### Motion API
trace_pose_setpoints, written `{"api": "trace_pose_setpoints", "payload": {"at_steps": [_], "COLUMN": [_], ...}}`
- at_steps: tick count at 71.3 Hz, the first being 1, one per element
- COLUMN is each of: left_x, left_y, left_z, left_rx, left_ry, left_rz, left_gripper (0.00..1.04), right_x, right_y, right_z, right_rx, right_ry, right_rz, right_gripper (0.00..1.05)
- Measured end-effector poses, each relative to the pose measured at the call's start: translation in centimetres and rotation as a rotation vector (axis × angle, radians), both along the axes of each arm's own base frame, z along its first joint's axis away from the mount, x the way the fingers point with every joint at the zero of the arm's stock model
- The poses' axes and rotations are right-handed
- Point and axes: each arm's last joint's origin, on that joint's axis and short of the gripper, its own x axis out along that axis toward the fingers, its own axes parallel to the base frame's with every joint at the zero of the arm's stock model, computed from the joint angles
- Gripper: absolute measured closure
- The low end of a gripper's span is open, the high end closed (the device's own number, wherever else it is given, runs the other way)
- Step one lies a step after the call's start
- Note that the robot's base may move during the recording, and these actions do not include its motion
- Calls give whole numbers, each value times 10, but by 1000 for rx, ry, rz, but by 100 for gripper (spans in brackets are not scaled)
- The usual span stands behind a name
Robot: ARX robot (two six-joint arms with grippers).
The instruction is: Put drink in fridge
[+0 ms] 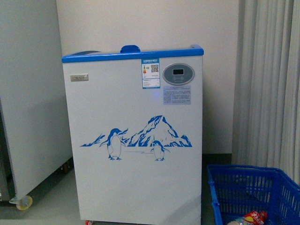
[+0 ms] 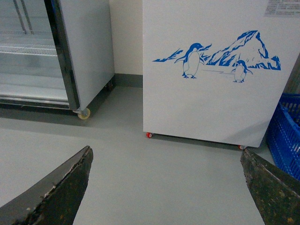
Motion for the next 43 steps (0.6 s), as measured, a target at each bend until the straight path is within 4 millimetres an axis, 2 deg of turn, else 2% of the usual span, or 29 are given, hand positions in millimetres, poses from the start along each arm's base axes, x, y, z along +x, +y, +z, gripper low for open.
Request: {"api": "trace_pose_setpoints", "payload": {"at_steps": [43], "left_x": [0], "left_y": [0], "left_z": [0], "left_rx": [0], "left_ry": [0], "left_rz": [0], "left_gripper": [8], "right_x": [0], "right_y": [0], "right_z": [0], "right_rx": [0], "right_ry": [0], "right_rz": [0], "right_gripper": [8]}}
